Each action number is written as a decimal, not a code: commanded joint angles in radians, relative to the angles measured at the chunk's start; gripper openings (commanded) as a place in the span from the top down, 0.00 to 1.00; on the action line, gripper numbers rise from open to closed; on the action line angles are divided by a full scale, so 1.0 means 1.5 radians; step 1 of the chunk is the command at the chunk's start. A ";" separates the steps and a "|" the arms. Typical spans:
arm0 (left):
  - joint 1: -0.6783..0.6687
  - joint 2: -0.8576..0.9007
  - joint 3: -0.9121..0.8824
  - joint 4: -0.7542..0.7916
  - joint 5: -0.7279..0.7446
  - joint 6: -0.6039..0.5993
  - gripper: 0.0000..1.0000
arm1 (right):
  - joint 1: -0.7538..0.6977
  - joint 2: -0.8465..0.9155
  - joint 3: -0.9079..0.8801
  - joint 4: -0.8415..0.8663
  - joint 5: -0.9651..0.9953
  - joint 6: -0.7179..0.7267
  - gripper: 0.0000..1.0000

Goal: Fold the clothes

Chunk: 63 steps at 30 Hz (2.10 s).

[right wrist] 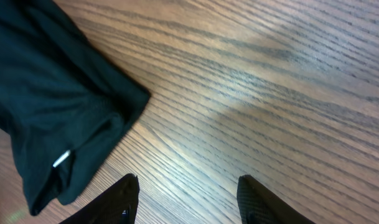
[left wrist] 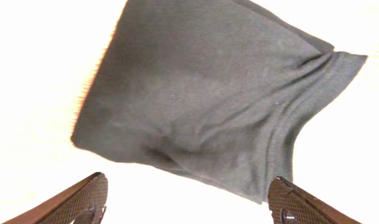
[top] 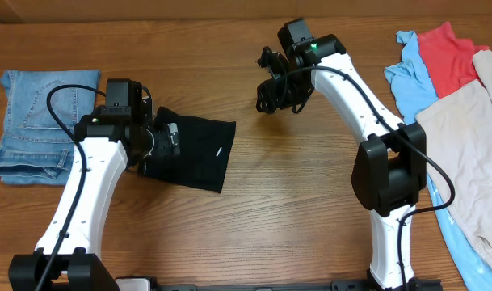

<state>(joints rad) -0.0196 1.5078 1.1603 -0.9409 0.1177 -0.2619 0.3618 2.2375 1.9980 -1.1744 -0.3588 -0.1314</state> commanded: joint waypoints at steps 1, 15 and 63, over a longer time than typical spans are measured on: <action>0.011 0.012 -0.003 -0.009 -0.027 -0.018 0.18 | 0.004 -0.012 0.008 -0.001 0.007 -0.027 0.45; 0.022 0.020 -0.152 -0.031 -0.031 -0.231 0.37 | 0.041 0.042 0.008 0.165 0.017 -0.072 0.47; 0.144 0.020 -0.188 0.105 0.032 -0.121 0.64 | 0.074 0.019 0.009 0.043 0.249 0.018 0.56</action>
<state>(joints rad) 0.1925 1.5349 0.9028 -0.7837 0.1539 -0.4641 0.4866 2.3455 2.0026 -1.1461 -0.0319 -0.0399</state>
